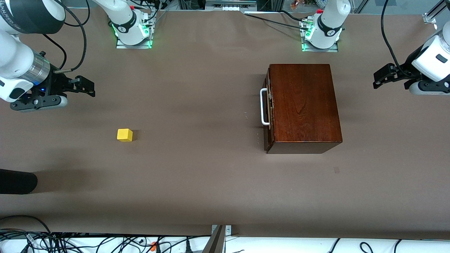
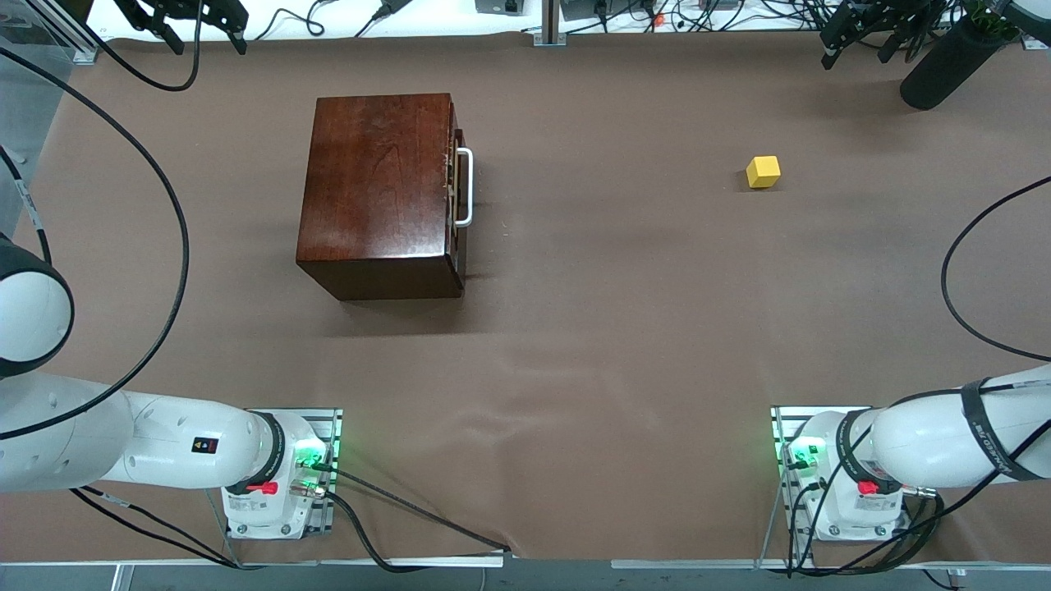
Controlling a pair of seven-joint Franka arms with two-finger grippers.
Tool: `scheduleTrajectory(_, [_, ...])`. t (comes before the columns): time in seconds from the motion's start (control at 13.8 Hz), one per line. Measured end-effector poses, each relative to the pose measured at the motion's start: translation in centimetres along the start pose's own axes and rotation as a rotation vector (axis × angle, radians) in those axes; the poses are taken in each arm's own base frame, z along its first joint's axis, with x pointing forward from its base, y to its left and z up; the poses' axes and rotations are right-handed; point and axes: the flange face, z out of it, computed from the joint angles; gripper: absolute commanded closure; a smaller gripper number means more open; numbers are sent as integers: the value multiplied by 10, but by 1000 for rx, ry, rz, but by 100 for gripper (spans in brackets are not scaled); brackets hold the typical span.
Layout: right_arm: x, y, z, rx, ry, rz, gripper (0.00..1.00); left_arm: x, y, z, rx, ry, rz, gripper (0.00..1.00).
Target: Open drawer, take yellow block, close drawer
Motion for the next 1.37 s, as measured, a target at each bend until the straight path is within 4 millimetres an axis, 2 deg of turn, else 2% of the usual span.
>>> scheduleTrajectory(0.94, [0, 0, 0, 0, 0, 1, 0, -3, 11, -2, 3, 5, 15, 0])
scheduleTrajectory(1.37, [0, 1, 0, 0, 0, 1, 0, -3, 6, 0, 3, -5, 6, 0])
